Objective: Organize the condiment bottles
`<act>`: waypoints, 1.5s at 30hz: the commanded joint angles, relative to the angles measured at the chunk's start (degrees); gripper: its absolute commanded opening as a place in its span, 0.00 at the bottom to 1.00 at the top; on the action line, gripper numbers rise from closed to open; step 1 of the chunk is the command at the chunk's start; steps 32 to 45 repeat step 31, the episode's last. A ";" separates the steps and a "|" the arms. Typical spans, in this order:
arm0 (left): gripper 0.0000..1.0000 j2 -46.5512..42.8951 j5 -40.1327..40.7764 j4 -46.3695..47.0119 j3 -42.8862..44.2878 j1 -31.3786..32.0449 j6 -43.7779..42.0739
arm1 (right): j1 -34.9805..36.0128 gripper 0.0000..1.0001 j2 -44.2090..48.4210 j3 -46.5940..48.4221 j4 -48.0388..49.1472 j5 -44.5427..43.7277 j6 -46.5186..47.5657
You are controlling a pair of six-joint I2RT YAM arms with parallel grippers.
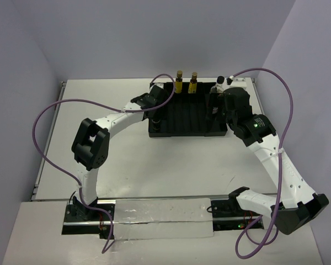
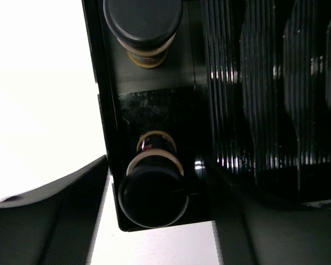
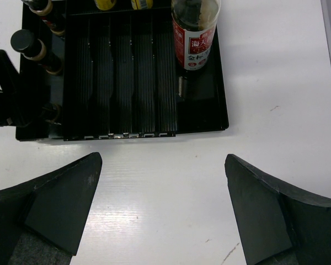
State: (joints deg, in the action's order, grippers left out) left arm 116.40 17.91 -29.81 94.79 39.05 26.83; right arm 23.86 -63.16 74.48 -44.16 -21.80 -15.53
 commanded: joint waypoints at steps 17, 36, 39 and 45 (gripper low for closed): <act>0.95 -11.88 6.78 -6.39 12.47 0.42 -3.62 | 0.31 1.00 0.53 -0.03 1.44 -2.02 0.06; 0.96 -28.94 2.31 -4.86 10.80 -7.94 -1.72 | 0.30 1.00 1.12 -0.30 2.95 -3.55 0.06; 0.96 -28.94 2.31 -4.86 10.80 -7.94 -1.72 | 0.30 1.00 1.12 -0.30 2.95 -3.55 0.06; 0.96 -28.94 2.31 -4.86 10.80 -7.94 -1.72 | 0.30 1.00 1.12 -0.30 2.95 -3.55 0.06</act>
